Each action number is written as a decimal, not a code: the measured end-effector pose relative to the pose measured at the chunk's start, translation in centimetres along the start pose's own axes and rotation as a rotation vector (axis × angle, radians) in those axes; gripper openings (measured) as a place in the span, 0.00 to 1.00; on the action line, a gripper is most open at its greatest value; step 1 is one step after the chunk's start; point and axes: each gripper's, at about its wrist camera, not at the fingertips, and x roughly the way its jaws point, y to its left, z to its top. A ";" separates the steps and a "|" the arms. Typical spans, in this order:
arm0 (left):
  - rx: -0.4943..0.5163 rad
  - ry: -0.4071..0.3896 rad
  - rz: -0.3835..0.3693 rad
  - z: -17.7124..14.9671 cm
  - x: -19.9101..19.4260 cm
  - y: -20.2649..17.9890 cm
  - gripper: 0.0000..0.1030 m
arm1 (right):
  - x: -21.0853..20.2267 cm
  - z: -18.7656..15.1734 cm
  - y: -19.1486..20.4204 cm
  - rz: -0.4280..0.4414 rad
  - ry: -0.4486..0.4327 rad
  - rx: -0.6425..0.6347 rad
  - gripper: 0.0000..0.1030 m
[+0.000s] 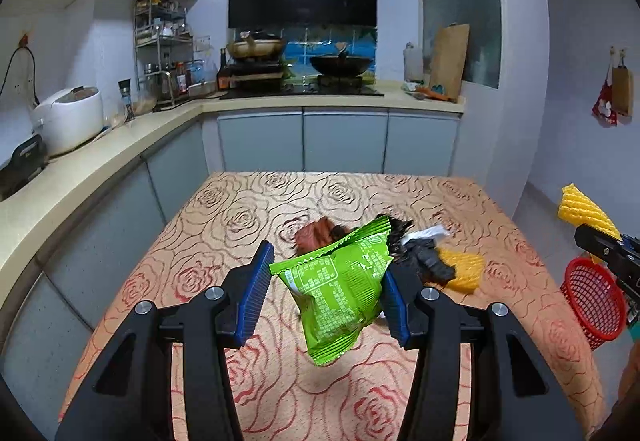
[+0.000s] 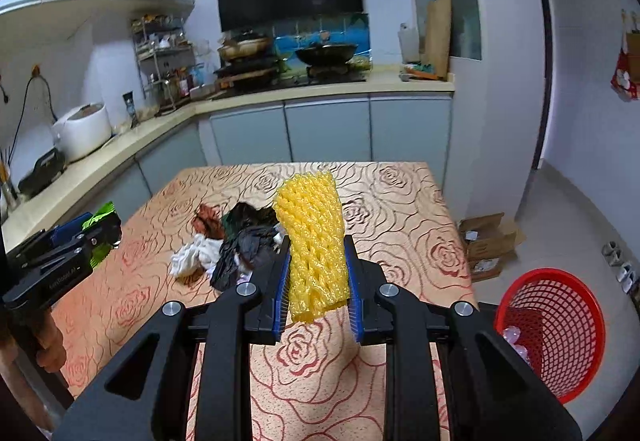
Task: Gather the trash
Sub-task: 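Carry green wrapper in left tool while right tool carries foam net to basket, then open left tool dropping wrapper into basket while right tool releases foam net inside, then move both open tools back over the trash on the table, then grasp white mesh cloth with left tool while right tool grasps black plastic bag, then carry white mesh cloth in left tool while right tool carries black bag to basket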
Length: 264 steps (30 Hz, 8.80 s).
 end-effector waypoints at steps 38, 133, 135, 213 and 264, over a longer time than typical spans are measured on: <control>0.143 -0.060 -0.351 2.6 0.4 -17.3 0.47 | -7.9 -0.5 -13.3 -0.289 -0.129 0.217 0.23; 0.169 0.057 -0.510 1.0 4.0 -23.4 0.75 | -5.4 -4.7 -18.3 -0.410 0.023 0.267 0.60; 0.156 0.054 -0.489 1.0 3.8 -22.2 0.76 | -5.4 -4.3 -17.4 -0.384 0.015 0.256 0.60; 0.017 0.278 -0.126 -3.9 14.9 1.5 0.26 | 14.3 0.0 4.7 0.111 0.212 0.038 0.74; 0.033 0.035 -0.017 0.2 4.2 1.5 0.26 | 7.2 1.3 4.3 0.069 0.065 -0.005 0.45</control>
